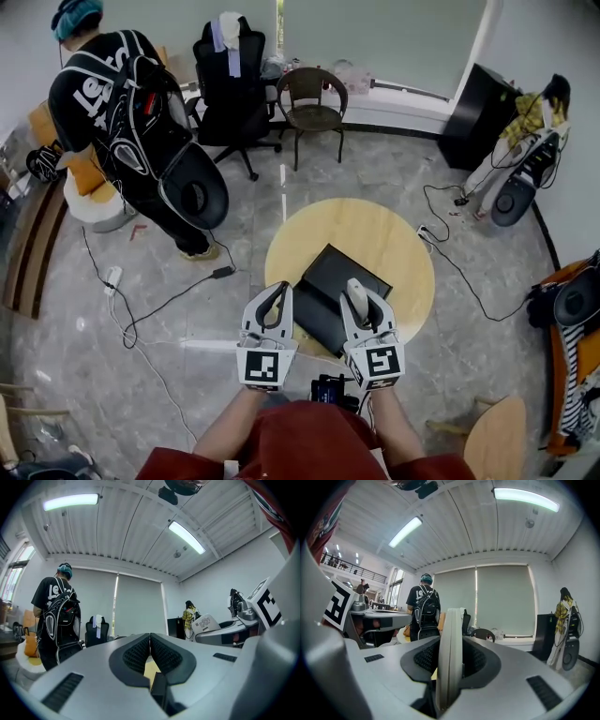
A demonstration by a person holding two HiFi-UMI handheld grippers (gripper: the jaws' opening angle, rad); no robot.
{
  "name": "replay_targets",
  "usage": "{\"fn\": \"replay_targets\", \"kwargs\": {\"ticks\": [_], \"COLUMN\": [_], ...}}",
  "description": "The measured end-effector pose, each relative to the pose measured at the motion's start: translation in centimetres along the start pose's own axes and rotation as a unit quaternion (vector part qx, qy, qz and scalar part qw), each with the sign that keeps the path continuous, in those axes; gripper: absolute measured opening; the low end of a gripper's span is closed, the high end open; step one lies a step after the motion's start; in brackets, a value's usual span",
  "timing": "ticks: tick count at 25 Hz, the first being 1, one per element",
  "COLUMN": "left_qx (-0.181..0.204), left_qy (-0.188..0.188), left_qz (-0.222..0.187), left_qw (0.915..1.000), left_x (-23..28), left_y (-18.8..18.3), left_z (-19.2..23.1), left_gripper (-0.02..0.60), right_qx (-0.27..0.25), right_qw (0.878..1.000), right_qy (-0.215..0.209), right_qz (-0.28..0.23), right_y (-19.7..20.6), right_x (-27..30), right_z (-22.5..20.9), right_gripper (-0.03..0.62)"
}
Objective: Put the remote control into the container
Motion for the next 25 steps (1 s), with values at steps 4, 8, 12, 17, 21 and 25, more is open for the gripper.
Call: {"fn": "replay_targets", "kwargs": {"ticks": [4, 8, 12, 17, 21, 25], "left_qx": [0.009, 0.002, 0.001, 0.003, 0.000, 0.000], "left_qy": [-0.003, -0.013, -0.021, -0.030, -0.036, -0.038], "left_qz": [0.018, -0.005, -0.005, -0.006, -0.003, -0.008], "left_qw": [0.9998, 0.9999, 0.9998, 0.9995, 0.9994, 0.9993], "left_x": [-0.7, -1.1, -1.5, -2.3, -2.4, -2.6], "left_y": [0.7, 0.5, 0.4, 0.5, 0.2, 0.0], "left_z": [0.1, 0.7, 1.3, 1.7, 1.8, 2.1], "left_gripper": [0.017, 0.017, 0.017, 0.017, 0.017, 0.017], "right_qx": [-0.001, -0.004, -0.006, -0.009, -0.009, -0.009], "right_qw": [1.000, 0.999, 0.998, 0.995, 0.992, 0.988], "right_qy": [-0.010, -0.022, -0.029, -0.034, -0.040, -0.040], "right_qz": [0.011, 0.026, 0.047, 0.091, 0.123, 0.148], "right_y": [1.2, 2.0, 2.9, 5.1, 6.5, 8.2], "right_x": [0.6, 1.6, 2.5, 3.6, 4.2, 4.5], "right_z": [0.5, 1.3, 1.8, 2.4, 2.4, 2.8], "right_gripper": [0.119, 0.118, 0.120, 0.120, 0.119, 0.118]}}
Point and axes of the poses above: the fingertips, and each gripper's own axes: x forward along the fingers, z to its left, y out of its underside, the point moved 8 cm from there along -x, backward along the fingers, and after that the axes turned 3 degrees about -y, right-handed, at the moved point
